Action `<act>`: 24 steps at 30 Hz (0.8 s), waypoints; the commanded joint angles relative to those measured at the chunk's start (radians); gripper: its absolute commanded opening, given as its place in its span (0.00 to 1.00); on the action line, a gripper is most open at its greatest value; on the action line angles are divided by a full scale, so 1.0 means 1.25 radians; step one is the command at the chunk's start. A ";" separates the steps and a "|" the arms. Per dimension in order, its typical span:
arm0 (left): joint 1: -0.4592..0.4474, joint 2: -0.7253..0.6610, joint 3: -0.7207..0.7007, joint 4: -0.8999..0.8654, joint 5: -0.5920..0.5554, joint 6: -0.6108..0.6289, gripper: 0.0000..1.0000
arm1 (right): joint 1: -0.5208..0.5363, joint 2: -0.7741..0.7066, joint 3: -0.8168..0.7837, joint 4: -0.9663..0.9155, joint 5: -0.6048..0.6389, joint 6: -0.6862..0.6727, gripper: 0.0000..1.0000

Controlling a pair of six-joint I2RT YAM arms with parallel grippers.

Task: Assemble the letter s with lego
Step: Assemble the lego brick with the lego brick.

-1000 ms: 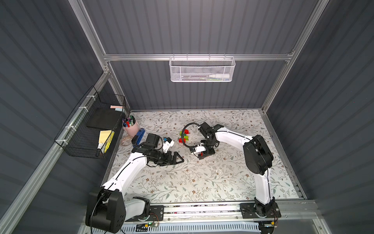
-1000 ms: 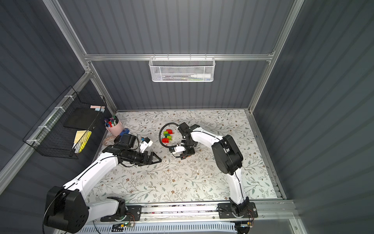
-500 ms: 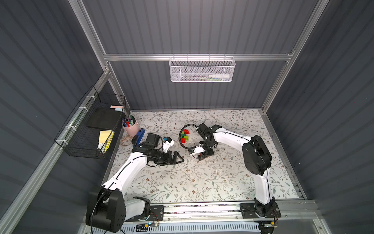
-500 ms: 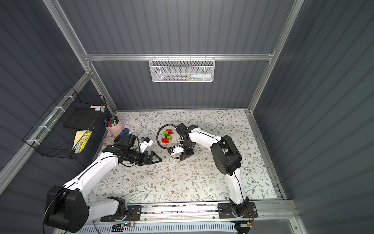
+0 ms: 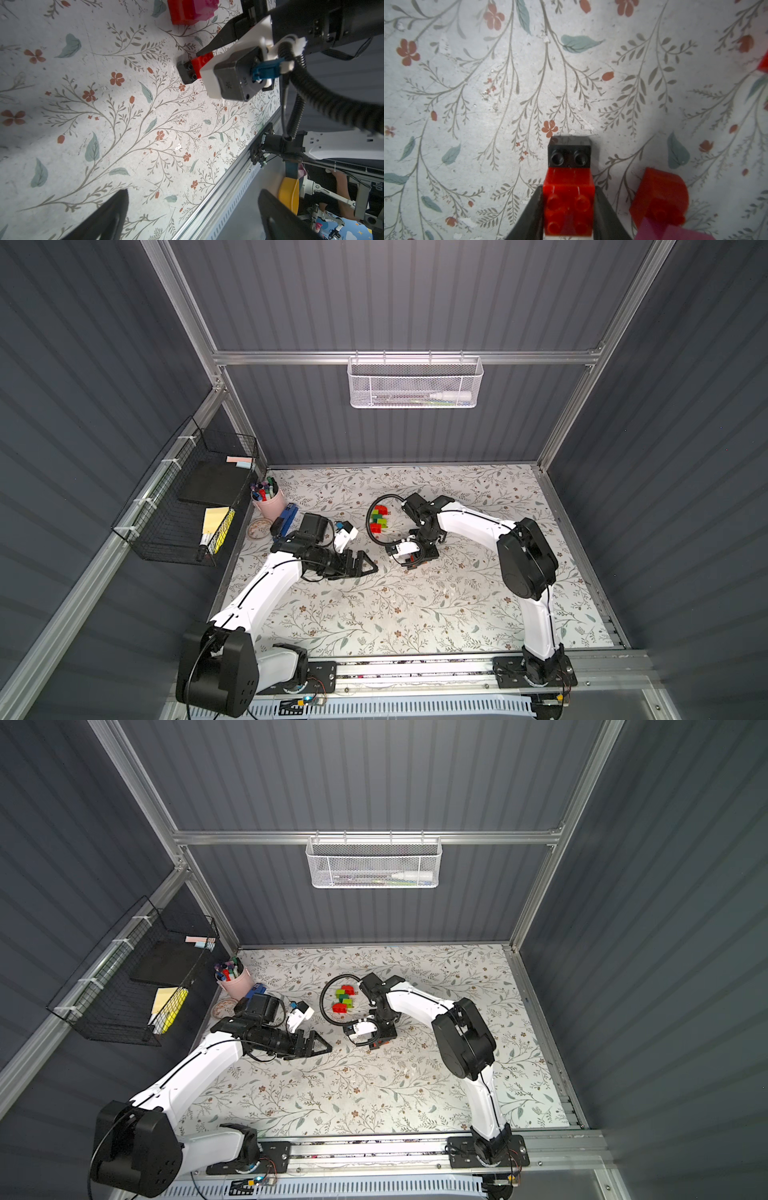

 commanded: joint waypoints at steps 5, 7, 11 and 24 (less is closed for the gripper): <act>0.001 -0.003 0.016 -0.005 0.000 0.024 1.00 | 0.003 -0.006 0.009 -0.005 -0.019 0.006 0.33; 0.001 -0.001 0.016 -0.005 -0.001 0.024 1.00 | 0.004 -0.010 0.001 0.001 -0.026 0.012 0.36; 0.001 0.001 0.017 -0.003 -0.003 0.025 0.99 | 0.004 -0.014 -0.011 0.012 -0.022 0.015 0.37; 0.001 0.002 0.017 -0.003 -0.005 0.025 0.99 | 0.004 -0.001 -0.010 0.014 -0.024 0.023 0.37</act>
